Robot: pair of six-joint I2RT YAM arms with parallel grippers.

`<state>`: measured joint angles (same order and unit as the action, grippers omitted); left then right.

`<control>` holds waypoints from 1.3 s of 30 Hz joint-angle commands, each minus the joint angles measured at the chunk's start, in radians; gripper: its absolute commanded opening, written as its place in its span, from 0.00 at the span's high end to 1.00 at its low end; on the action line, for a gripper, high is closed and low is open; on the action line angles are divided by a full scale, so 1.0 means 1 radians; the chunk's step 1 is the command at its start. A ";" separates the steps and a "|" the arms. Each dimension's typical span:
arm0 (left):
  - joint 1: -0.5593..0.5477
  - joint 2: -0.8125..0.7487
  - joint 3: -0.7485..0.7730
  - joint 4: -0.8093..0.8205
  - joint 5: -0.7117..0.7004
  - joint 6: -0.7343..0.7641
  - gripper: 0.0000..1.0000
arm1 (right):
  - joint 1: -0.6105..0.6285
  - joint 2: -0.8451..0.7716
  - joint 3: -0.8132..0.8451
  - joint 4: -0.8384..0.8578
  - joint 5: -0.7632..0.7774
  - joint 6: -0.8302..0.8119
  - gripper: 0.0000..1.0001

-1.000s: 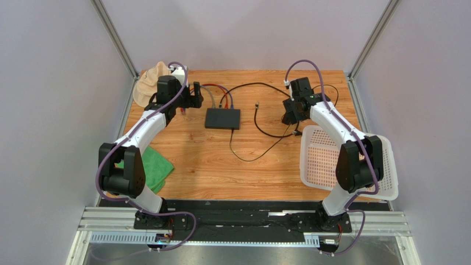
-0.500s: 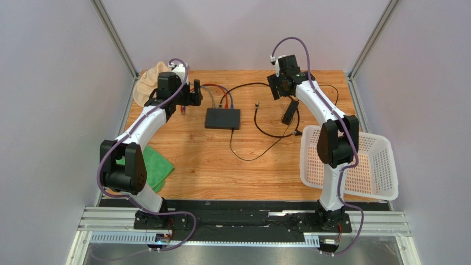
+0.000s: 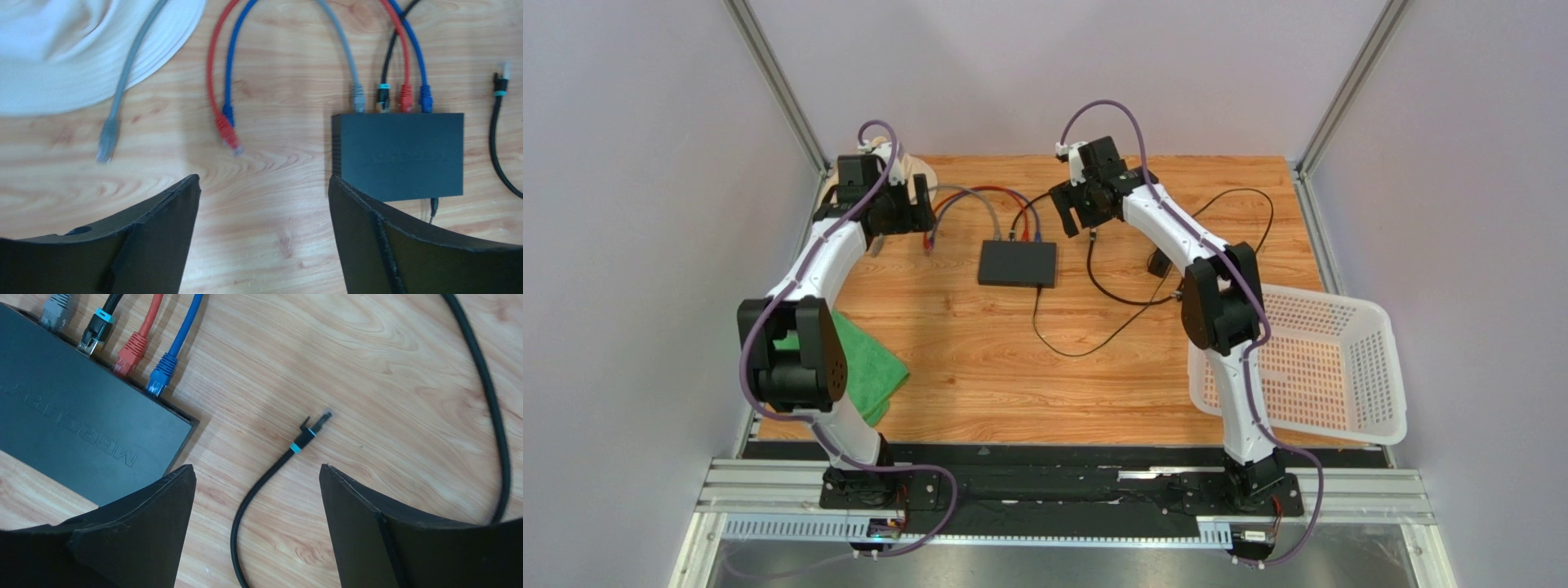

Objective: Pull the plug from the switch port

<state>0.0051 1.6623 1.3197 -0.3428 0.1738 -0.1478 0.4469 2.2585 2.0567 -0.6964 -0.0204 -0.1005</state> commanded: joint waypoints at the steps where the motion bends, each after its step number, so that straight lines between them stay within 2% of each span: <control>1: -0.013 0.141 0.147 -0.082 0.238 0.083 0.26 | -0.008 0.061 0.082 0.043 -0.085 0.030 0.21; 2: -0.014 0.160 0.160 -0.094 0.338 0.094 0.30 | -0.008 0.065 0.083 0.049 -0.090 0.027 0.21; 3: -0.014 0.178 0.173 -0.101 0.377 0.111 0.34 | -0.008 0.075 0.083 0.058 -0.096 0.018 0.21; 6: -0.028 0.246 0.193 -0.099 0.457 0.113 0.58 | -0.007 0.091 0.077 0.060 -0.150 -0.002 0.22; 7: -0.037 0.282 0.206 -0.105 0.469 0.113 0.71 | -0.005 0.095 0.076 0.060 -0.160 -0.005 0.22; 9: -0.045 0.321 0.266 -0.137 0.475 0.111 0.76 | -0.004 0.096 0.071 0.060 -0.203 -0.005 0.22; 13: -0.051 0.399 0.343 -0.140 0.470 0.093 0.73 | 0.006 0.099 0.062 0.058 -0.254 0.022 0.22; 17: -0.051 0.471 0.447 -0.228 0.486 0.117 0.69 | 0.009 0.099 0.051 0.066 -0.282 0.047 0.22; 26: -0.051 0.531 0.446 -0.228 0.507 0.131 0.70 | 0.013 0.139 0.026 0.156 -0.246 0.139 0.17; 32: -0.051 0.583 0.548 -0.228 0.477 0.133 0.52 | 0.012 0.162 0.049 0.147 -0.282 0.156 0.19; 39: -0.062 0.688 0.693 -0.272 0.503 0.116 0.49 | 0.007 0.135 -0.003 0.064 -0.332 0.105 0.22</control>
<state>-0.0494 2.3058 1.9308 -0.5865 0.6483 -0.0360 0.4553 2.4264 2.0792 -0.5934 -0.2996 0.0299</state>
